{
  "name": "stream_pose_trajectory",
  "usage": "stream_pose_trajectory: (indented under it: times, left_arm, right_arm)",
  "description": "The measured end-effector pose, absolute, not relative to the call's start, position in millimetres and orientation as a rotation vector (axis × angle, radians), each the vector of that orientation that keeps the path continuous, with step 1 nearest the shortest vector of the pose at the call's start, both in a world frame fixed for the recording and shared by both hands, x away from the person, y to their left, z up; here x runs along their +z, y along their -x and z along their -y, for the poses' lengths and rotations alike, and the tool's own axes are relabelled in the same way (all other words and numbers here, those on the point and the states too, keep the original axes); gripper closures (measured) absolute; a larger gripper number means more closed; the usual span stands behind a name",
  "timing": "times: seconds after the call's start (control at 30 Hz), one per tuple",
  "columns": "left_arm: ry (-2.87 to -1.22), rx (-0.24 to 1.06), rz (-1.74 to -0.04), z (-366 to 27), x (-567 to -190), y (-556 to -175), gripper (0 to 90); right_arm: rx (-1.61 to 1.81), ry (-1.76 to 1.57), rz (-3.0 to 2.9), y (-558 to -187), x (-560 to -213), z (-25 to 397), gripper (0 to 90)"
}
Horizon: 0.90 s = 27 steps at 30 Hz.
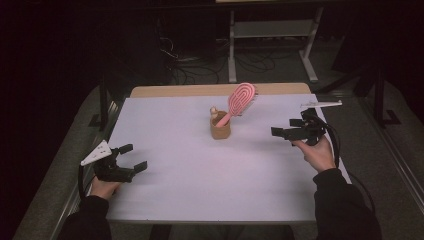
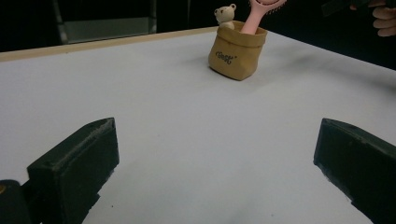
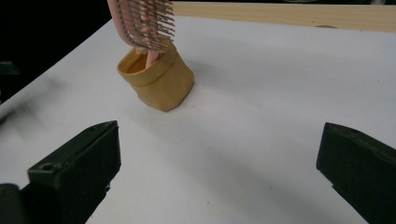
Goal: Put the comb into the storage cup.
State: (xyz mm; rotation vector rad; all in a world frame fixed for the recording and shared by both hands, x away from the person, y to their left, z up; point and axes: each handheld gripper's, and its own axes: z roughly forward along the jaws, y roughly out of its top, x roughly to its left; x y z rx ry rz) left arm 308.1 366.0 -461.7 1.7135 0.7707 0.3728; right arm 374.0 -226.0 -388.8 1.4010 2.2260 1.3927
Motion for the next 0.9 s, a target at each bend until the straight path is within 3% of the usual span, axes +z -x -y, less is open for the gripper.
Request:
stream_pose_trajectory:
  times: [0.9]
  left_arm:
    - [-1.72, 0.368, -0.777, -366, -462, -308, 0.0]
  right_arm:
    - [1.344, -1.391, -2.211, -334, -419, 242, 0.0]
